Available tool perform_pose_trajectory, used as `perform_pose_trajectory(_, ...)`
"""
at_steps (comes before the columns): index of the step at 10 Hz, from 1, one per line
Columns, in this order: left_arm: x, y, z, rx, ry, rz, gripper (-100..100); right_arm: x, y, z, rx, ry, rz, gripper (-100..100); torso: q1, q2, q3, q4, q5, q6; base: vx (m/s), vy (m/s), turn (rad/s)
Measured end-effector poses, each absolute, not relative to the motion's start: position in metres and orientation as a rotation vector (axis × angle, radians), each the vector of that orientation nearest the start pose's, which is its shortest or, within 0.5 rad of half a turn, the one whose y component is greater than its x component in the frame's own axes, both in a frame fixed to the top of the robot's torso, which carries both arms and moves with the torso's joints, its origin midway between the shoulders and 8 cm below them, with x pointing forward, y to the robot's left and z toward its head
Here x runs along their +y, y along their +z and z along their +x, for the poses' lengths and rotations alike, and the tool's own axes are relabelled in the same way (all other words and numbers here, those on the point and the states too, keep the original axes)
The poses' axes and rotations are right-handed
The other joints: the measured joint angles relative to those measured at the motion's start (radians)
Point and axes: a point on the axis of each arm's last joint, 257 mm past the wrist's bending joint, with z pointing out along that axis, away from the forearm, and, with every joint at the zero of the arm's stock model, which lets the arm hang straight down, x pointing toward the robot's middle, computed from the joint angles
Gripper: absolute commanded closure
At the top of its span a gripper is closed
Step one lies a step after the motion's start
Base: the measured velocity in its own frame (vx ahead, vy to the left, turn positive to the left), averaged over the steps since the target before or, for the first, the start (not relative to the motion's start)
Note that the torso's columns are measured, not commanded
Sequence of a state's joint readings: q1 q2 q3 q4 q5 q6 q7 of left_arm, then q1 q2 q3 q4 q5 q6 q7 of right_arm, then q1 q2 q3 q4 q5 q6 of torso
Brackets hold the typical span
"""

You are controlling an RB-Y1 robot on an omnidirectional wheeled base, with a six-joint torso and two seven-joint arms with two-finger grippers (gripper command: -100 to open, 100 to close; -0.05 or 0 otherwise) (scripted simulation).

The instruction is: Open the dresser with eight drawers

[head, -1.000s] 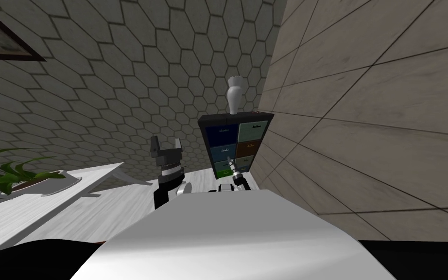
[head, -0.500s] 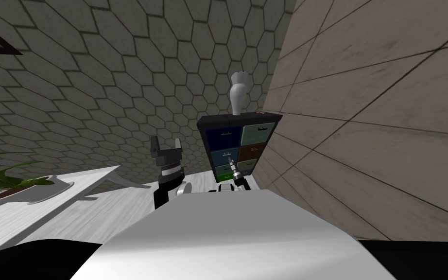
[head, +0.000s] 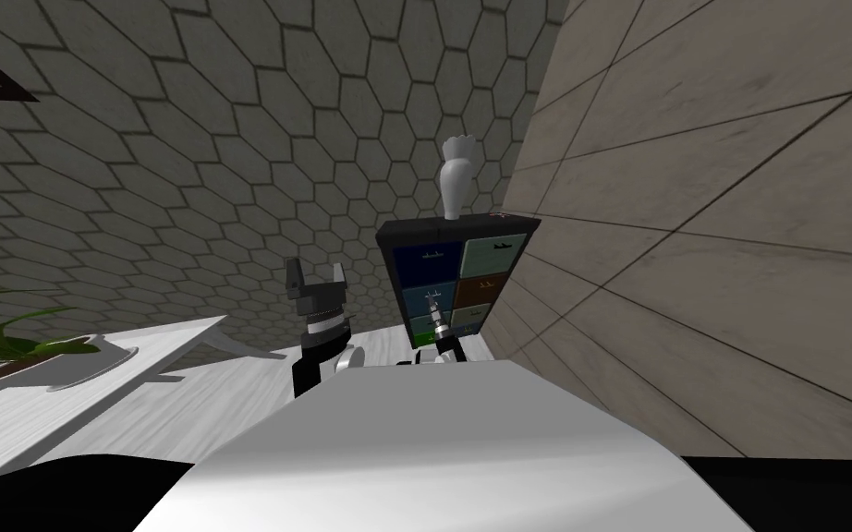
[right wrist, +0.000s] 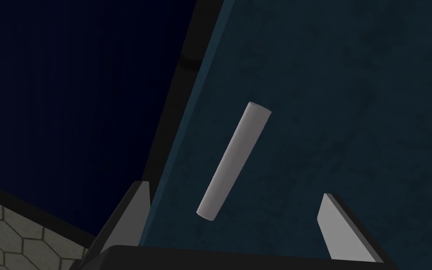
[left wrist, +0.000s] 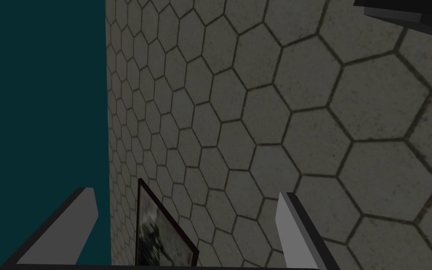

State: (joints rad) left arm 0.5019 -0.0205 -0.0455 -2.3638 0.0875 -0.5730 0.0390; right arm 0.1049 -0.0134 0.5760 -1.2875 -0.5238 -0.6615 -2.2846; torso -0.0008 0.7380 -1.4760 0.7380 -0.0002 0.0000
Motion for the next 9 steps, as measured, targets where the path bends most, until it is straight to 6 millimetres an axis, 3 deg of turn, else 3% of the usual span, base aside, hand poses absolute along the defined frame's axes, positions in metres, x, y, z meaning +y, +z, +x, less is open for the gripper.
perform_pose_trajectory(3,0.274,0.072,0.312,0.419,-1.468,-0.618,0,-0.025,-0.26,0.446,0.756,-1.38,-1.319,-100,0.0,-0.004,-0.002,-0.001,0.0,0.0,0.051,-0.007,-0.015)
perform_pose_trajectory(4,0.274,0.072,0.312,0.419,-1.468,-0.617,0,-0.024,-0.259,0.446,0.755,-1.379,-1.322,100,0.001,0.0,0.0,0.0,0.0,0.0,-0.034,0.003,0.028)
perform_pose_trajectory(5,0.274,0.072,0.312,0.419,-1.468,-0.617,0,-0.027,-0.264,0.443,0.755,-1.38,-1.325,100,0.001,0.004,0.003,0.001,0.0,0.0,-0.021,0.002,0.01)
perform_pose_trajectory(6,0.274,0.072,0.312,0.419,-1.468,-0.618,0,-0.026,-0.259,0.444,0.752,-1.382,-1.31,100,0.001,-0.001,0.001,-0.002,0.001,0.0,-0.111,-0.004,0.369)
perform_pose_trajectory(9,0.274,0.072,0.312,0.419,-1.468,-0.617,0,-0.071,-0.262,0.452,0.839,-1.441,-1.286,100,0.0,-0.004,-0.002,-0.002,0.0,-0.001,-0.086,-0.014,0.346)
